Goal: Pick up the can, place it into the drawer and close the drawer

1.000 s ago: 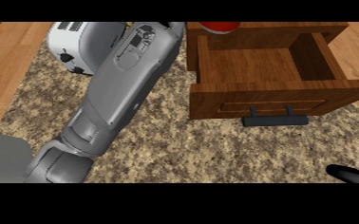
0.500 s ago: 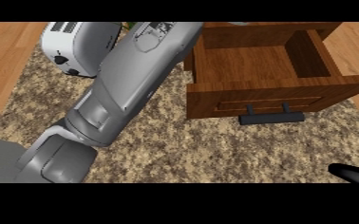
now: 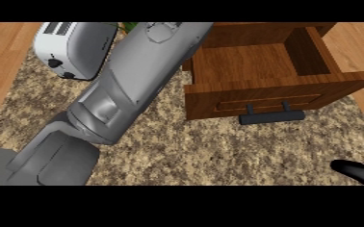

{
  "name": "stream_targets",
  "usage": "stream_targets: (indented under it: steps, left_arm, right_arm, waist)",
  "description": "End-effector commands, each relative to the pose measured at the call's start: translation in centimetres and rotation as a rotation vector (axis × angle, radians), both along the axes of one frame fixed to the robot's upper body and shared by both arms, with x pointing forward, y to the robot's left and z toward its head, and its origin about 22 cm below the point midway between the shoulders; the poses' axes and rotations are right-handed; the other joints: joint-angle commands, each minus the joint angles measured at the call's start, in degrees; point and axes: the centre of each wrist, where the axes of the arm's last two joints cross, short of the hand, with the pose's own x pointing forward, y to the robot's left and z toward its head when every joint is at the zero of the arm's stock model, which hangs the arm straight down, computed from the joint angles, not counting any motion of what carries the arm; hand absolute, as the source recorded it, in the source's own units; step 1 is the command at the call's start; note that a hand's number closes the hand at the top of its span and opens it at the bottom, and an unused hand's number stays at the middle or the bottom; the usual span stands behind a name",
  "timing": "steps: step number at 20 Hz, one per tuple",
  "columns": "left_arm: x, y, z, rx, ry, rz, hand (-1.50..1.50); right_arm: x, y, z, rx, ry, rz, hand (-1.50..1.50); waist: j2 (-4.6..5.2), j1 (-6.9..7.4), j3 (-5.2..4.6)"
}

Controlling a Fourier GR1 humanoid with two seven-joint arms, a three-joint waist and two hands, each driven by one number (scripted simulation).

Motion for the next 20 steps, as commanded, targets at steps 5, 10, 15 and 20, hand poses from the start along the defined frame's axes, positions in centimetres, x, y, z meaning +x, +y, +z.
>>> stream_targets:
  steps: [5, 10, 15, 20]
  left_arm:
    - [0.3, 0.0, -0.7, 0.011, -0.027, 0.118, -1.50]
    - [0.3, -0.2, -0.2, -0.011, -0.044, 0.131, -1.50]
    - [0.7, 0.4, -1.0, -0.062, -0.020, 0.125, -1.50]
    - [0.2, -0.4, 1.0, -0.128, -0.027, 0.109, -1.50]
  right_arm:
    - [0.4, 0.1, 0.4, -0.017, 0.001, 0.034, -1.50]
    - [1.0, 0.9, 1.7, -0.144, -0.040, 0.042, -1.50]
    - [2.3, 1.4, 2.2, -0.286, -0.105, 0.052, -1.50]
    - [3.6, 2.4, 1.2, -0.440, -0.107, 0.035, -1.50]
  waist:
    - [0.42, -1.84, 0.10]
    - [0.77, -1.79, 0.05]
    - [1.12, -1.22, 0.03]
    - [0.74, -0.17, 0.01]
